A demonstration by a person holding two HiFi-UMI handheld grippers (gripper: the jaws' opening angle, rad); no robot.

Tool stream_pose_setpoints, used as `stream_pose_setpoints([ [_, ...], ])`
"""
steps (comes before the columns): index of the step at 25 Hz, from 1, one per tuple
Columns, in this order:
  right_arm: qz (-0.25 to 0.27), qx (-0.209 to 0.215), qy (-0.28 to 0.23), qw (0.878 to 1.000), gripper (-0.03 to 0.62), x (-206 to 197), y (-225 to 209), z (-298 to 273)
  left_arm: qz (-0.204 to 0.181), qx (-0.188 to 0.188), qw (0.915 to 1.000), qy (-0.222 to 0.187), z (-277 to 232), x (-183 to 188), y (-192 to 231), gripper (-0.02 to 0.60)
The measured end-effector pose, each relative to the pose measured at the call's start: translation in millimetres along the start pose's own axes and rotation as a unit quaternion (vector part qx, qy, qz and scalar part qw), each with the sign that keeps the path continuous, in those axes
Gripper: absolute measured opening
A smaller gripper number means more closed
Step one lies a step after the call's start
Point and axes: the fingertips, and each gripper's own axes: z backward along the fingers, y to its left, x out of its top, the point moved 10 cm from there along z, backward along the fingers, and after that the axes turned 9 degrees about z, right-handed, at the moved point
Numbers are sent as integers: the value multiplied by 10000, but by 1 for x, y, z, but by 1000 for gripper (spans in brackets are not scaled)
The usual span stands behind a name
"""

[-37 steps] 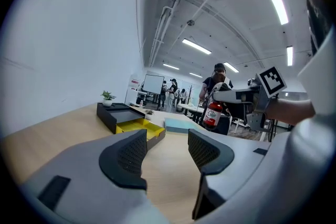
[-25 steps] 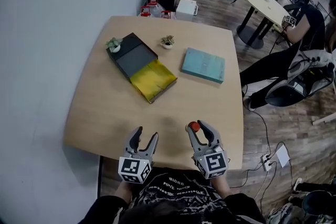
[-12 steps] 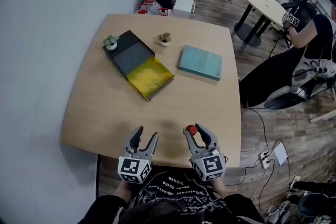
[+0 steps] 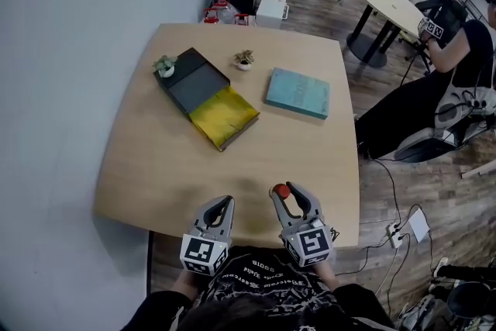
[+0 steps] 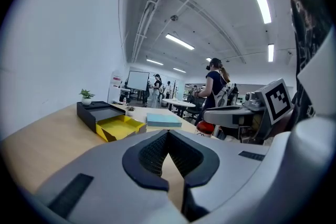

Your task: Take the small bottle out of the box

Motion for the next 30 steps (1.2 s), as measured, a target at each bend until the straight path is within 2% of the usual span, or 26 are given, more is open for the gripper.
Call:
stream_pose_setpoints([
  [4, -51, -63, 28, 10000, 144, -1, 3, -2, 118, -37, 9999, -44, -1, 1, 3, 3],
  [14, -113, -115, 110, 9998, 144, -2, 4, -4, 133, -177, 9997, 35, -3, 0, 11, 3],
  [30, -50, -45, 130, 9999, 144, -1, 6, -14, 171, -35, 9998, 55, 1, -1, 22, 3],
])
